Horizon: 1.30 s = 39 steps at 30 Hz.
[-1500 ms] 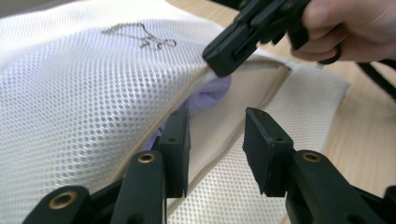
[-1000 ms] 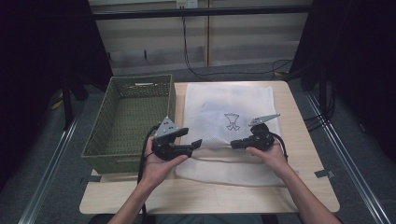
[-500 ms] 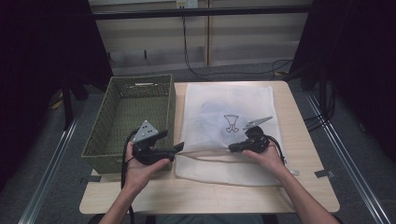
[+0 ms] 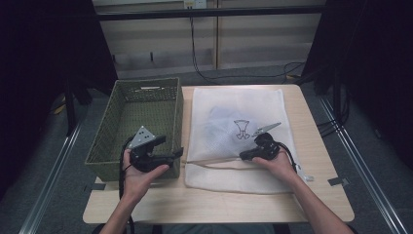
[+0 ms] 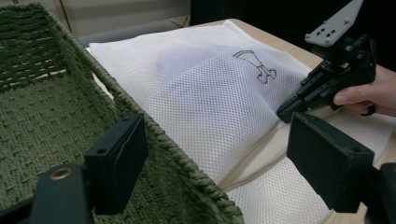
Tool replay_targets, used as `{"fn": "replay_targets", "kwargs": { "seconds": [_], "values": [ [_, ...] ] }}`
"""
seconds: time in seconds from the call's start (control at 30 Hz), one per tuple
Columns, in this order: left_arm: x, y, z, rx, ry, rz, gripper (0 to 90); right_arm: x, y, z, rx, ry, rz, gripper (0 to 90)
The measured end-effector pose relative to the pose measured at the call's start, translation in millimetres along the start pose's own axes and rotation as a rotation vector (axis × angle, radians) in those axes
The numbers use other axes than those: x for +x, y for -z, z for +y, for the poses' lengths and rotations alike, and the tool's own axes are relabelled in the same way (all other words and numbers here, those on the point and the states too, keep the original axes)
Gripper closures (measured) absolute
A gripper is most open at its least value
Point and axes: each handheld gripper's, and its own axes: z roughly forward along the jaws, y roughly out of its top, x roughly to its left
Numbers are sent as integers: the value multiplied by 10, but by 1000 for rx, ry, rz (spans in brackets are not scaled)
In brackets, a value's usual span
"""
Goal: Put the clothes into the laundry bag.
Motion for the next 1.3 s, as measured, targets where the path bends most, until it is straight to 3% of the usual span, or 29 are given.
{"fn": "replay_targets", "kwargs": {
  "seconds": [0.13, 0.27, 0.4, 0.53, 0.77, 0.9, 1.03, 1.13, 1.3],
  "values": [
    [-21, -8, 9, 0, -4, -2, 205, 18, -8, -6, 4, 30, -17, 860],
    [-18, -16, 24, -4, -8, 9, 204, 103, -4, 15, 20, 49, -40, 779],
    [15, 9, 33, -14, -11, 15, 200, 150, 25, 29, 19, 34, -44, 752],
    [44, 24, 12, -9, -2, 22, 194, 145, 160, 47, -48, 8, -9, 738],
    [53, 124, 9, -20, 9, 34, 186, 146, 522, 119, -234, -42, -13, 721],
    [28, 174, 12, -5, -8, 57, 184, 166, 704, 103, -329, -52, -28, 618],
    [5, 242, 7, -5, -8, 55, 184, 236, 878, 7, -362, -41, -58, 555],
    [-11, 297, -69, 5, -16, 62, 184, 301, 1058, -115, -434, -42, -53, 500],
    [16, 387, -170, -4, 15, 67, 181, 315, 1211, -311, -453, -70, -79, 465]
  ]
}}
